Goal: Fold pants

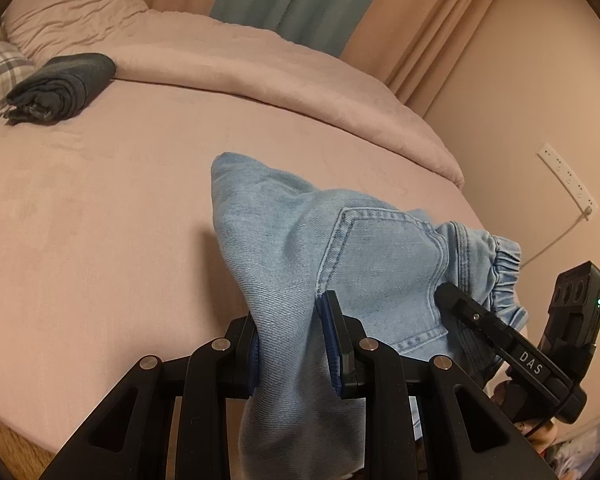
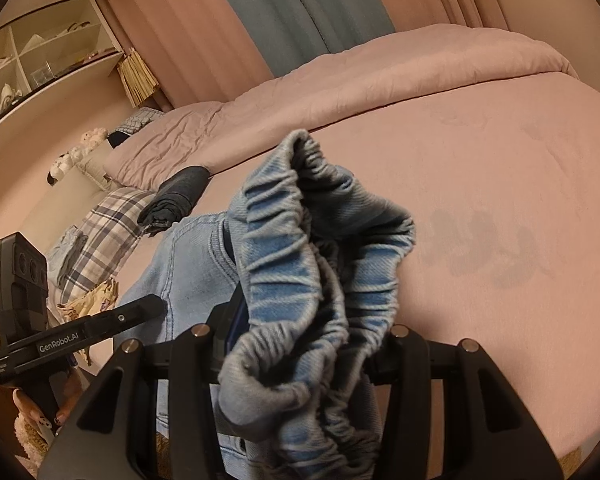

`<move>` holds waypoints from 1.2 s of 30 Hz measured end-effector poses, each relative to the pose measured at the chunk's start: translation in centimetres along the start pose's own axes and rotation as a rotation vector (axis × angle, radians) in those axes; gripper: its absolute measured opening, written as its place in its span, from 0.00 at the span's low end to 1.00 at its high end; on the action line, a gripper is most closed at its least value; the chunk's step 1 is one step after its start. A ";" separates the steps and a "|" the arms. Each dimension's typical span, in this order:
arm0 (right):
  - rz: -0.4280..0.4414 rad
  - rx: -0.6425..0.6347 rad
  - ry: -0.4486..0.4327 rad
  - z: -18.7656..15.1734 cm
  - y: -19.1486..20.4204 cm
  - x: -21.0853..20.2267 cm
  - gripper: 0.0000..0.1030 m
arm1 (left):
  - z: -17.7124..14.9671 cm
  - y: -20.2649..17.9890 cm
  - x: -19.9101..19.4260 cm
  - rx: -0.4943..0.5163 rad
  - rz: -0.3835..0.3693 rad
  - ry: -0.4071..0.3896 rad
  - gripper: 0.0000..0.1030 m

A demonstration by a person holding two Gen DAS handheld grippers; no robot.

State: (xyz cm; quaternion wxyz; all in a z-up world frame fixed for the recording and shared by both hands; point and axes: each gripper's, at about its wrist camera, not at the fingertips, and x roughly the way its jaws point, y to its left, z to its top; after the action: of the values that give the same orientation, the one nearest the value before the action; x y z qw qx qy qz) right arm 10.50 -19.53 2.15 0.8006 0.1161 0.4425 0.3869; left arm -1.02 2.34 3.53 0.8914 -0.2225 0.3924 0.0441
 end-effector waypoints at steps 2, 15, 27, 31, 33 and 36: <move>0.002 -0.004 -0.002 0.7 -0.1 0.6 0.46 | 0.8 0.0 0.5 0.006 0.005 -0.008 0.24; -0.077 0.003 0.091 1.4 -2.3 7.9 0.47 | 1.8 3.0 7.2 -0.023 0.032 0.073 0.24; -0.148 0.017 0.175 0.0 -4.3 10.0 0.57 | -0.2 5.0 10.0 -0.082 0.085 0.143 0.32; -0.153 0.005 0.170 0.0 -4.5 10.1 0.57 | -0.3 5.0 10.3 -0.083 0.086 0.138 0.34; -0.157 -0.001 0.169 -0.1 -4.4 10.2 0.58 | -0.2 5.3 10.6 -0.101 0.078 0.144 0.35; -0.154 -0.002 0.164 -0.2 -4.6 10.2 0.59 | -0.2 5.5 10.7 -0.113 0.068 0.141 0.36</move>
State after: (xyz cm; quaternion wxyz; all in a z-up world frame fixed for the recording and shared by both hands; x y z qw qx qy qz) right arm 15.84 -15.29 -6.64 0.7891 0.0489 0.5139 0.3328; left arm 4.78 6.16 -6.29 0.8457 -0.2616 0.4582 0.0806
